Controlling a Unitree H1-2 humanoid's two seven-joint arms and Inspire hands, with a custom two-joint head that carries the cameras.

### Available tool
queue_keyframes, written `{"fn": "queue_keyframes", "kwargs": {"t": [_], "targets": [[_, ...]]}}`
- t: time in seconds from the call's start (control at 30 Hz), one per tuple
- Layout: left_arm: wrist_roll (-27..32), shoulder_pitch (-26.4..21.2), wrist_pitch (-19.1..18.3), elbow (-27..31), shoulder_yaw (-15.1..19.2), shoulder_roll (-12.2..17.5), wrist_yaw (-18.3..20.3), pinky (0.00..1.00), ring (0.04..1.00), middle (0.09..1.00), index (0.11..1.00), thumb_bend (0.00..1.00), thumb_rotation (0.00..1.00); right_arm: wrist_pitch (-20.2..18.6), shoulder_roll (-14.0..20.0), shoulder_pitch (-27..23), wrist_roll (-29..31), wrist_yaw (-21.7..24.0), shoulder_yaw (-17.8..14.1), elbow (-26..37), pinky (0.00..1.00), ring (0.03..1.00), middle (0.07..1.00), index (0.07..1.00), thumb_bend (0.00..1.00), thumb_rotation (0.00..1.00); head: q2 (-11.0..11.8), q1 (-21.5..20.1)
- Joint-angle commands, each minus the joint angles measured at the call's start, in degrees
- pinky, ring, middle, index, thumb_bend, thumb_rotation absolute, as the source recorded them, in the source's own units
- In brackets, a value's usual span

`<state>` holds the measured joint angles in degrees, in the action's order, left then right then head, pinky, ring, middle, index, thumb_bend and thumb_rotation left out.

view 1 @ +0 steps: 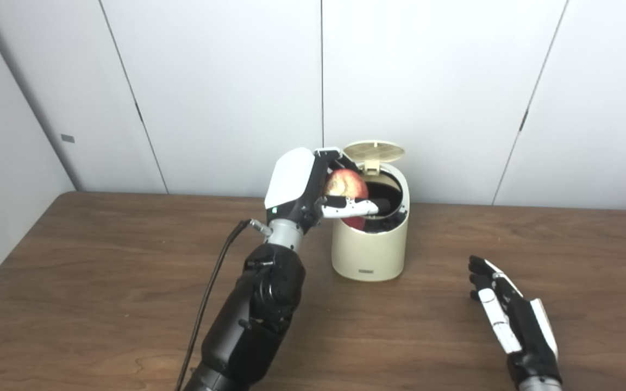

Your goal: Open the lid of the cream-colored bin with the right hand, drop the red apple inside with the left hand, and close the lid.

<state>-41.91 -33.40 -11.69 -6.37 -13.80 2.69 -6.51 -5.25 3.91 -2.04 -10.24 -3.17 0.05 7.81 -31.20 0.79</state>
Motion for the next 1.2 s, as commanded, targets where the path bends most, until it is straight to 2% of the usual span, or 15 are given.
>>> {"fn": "queue_keyframes", "kwargs": {"t": [0.0,0.1,0.23,0.43,0.73,0.93,1.17], "targets": [[0.1,-4.1,2.1,-0.2,-0.1,-0.3,-2.0,0.34,0.414,0.494,0.522,0.47,0.0,1.6,-0.2,-1.4,-0.3,-0.4,0.1,2.3,0.78,0.858,0.864,0.845,0.42,0.87,-0.1,0.1],[-0.1,-4.7,1.7,-1.0,0.0,-0.6,-2.0,0.33,0.401,0.484,0.513,0.47,0.0,1.3,-0.3,-1.3,-0.4,-0.3,0.1,2.5,0.79,0.859,0.864,0.845,0.41,0.87,-0.1,-0.1],[0.3,-5.2,1.6,-1.5,0.3,-1.2,-2.2,0.35,0.428,0.495,0.523,0.48,0.0,1.0,-0.3,-1.3,-0.4,-0.2,0.2,2.9,0.78,0.858,0.865,0.848,0.41,0.87,-0.1,-0.2],[0.3,-5.7,1.7,-1.2,-0.1,-2.4,-2.3,0.32,0.401,0.483,0.518,0.47,0.0,1.4,-0.1,-1.3,-1.1,-0.3,0.4,2.6,0.8,0.859,0.861,0.85,0.4,0.88,-0.2,-0.3],[0.1,-6.1,1.4,-2.2,-0.7,-3.3,-2.7,0.34,0.406,0.48,0.513,0.47,0.0,1.6,-0.7,-1.3,-0.6,-0.5,0.4,2.5,0.8,0.856,0.857,0.85,0.4,0.86,-0.3,-0.6],[-0.3,-6.1,1.4,-3.3,-0.9,-2.9,-2.9,0.35,0.423,0.494,0.522,0.48,0.0,0.8,-1.0,-1.3,-0.5,-0.4,0.2,3.2,0.79,0.854,0.853,0.843,0.4,0.87,-0.6,-0.7],[-3.0,-6.2,3.3,-5.7,-3.6,-0.6,-4.2,0.33,0.411,0.525,0.52,0.47,0.0,0.3,-1.3,-1.3,0.2,-0.3,-0.2,4.0,0.79,0.858,0.849,0.841,0.39,0.85,-0.9,-0.6]]}}
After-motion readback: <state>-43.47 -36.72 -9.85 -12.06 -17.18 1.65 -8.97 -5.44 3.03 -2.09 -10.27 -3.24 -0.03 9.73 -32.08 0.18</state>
